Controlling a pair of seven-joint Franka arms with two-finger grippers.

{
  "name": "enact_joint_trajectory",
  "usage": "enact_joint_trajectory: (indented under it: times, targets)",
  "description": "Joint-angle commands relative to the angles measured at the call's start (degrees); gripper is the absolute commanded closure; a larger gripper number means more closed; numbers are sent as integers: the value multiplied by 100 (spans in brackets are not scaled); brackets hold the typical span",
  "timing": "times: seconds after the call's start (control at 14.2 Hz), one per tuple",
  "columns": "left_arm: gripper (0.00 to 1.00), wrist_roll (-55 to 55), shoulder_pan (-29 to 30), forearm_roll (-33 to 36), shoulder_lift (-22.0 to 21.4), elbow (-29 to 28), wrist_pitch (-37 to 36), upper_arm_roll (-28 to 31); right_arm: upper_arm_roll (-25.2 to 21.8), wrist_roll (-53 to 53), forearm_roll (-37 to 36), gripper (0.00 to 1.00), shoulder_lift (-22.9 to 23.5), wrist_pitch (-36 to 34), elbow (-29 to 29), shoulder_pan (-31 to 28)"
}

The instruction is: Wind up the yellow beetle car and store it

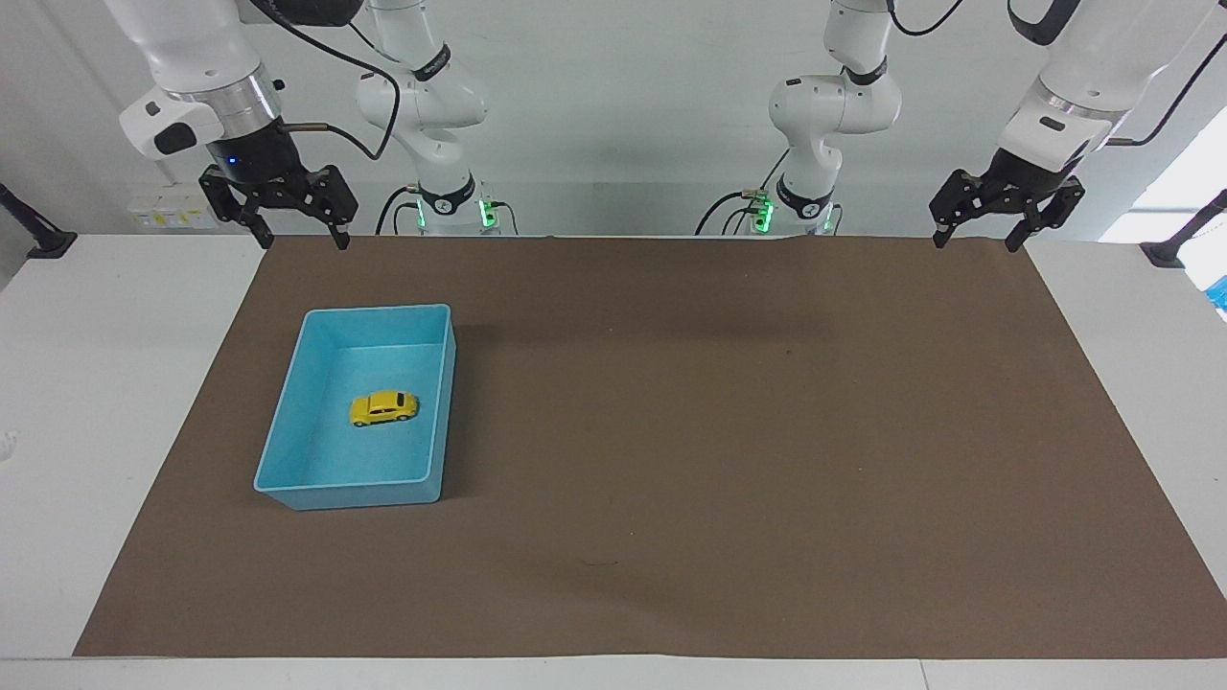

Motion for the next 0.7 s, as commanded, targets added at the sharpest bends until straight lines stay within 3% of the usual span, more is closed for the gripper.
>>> enact_joint_trajectory:
  times: [0.0, 0.63]
  targets:
    - [0, -45, 23, 75, -75, -45, -37, -20, 43, 108, -42, 0, 12, -103, 79, -23]
    - [0, -45, 23, 75, -75, -36, -37, -20, 8, 90, 54, 0, 3, -86, 79, -14]
